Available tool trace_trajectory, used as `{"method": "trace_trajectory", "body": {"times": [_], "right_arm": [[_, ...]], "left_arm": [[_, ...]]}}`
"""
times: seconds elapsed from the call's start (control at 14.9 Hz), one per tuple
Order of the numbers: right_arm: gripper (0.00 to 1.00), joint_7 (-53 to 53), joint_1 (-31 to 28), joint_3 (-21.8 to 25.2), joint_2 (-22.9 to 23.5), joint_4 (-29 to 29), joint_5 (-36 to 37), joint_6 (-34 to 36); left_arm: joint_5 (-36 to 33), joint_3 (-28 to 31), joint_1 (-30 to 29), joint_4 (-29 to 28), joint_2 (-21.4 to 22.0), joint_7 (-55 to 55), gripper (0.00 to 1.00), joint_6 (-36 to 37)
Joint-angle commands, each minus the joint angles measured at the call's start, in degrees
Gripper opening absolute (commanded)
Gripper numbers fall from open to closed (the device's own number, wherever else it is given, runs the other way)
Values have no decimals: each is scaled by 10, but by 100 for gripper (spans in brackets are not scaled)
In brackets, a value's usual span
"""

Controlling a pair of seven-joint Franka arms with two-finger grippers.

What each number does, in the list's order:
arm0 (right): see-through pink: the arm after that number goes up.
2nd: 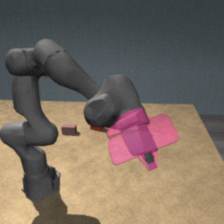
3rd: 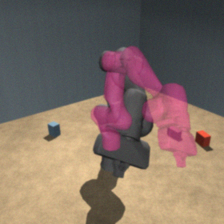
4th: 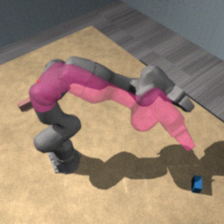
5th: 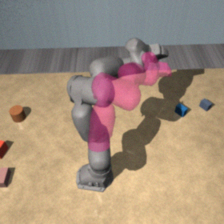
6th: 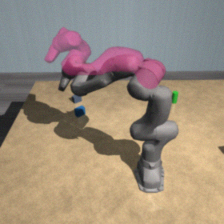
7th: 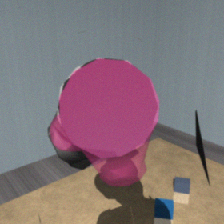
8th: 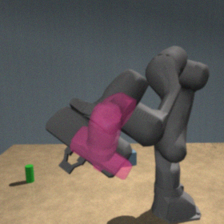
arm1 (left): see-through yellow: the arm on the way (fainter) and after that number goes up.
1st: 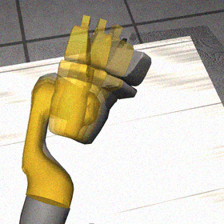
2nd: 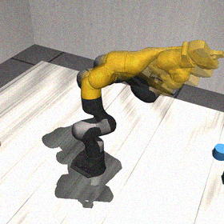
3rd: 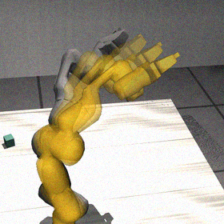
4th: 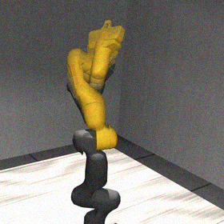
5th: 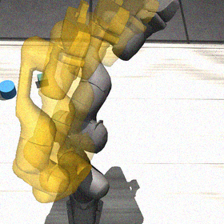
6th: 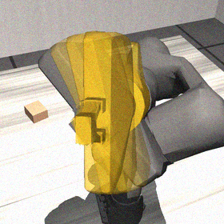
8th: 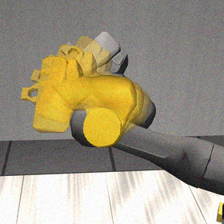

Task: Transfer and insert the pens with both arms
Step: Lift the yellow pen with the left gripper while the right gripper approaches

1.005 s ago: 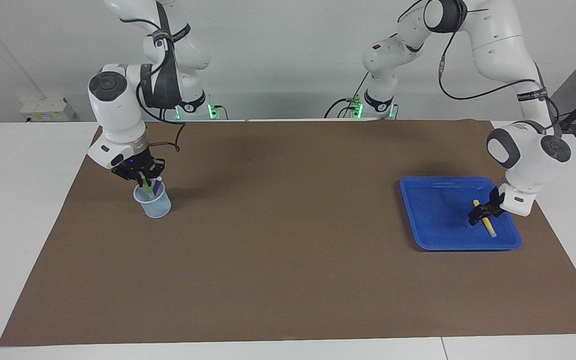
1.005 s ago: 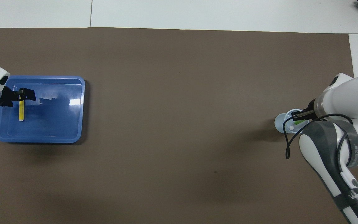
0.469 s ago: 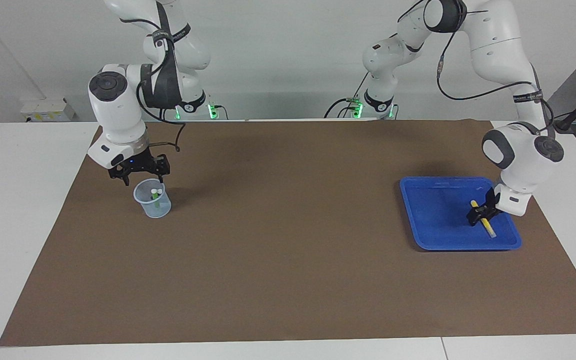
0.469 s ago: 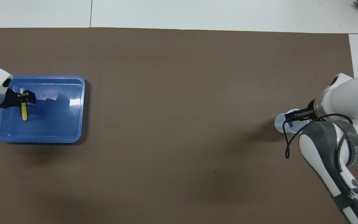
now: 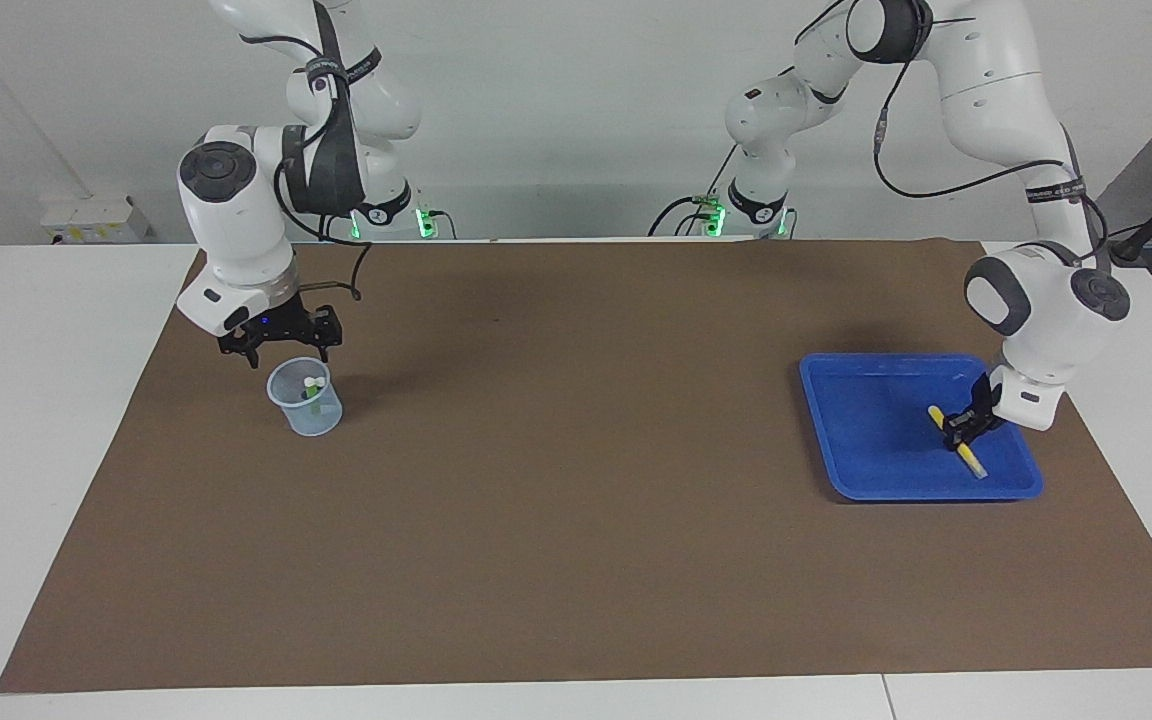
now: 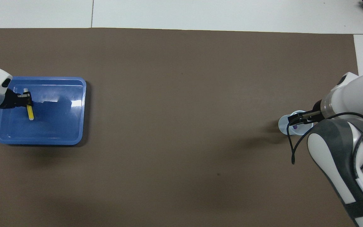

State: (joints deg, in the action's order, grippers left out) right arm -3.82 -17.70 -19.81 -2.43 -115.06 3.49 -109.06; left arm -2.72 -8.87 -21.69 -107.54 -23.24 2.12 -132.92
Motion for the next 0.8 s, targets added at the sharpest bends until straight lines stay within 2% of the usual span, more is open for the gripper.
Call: {"method": "trace_trajectory", "body": {"times": [0.0,0.2,0.4,0.74], "right_arm": [[100,2,-5,-6,-18,5,-60,31],[100,-3,3,-8,-30,6,-138,42],[100,-2,26,-8,-36,11,-192,42],[100,3,54,-9,-37,22,-305,39]], "left_arm": [[30,-1,2,40,-5,15,0,67],[53,-6,12,85,6,104,0,135],[117,-6,33,83,53,228,0,179],[202,-8,93,81,101,435,0,224]]}}
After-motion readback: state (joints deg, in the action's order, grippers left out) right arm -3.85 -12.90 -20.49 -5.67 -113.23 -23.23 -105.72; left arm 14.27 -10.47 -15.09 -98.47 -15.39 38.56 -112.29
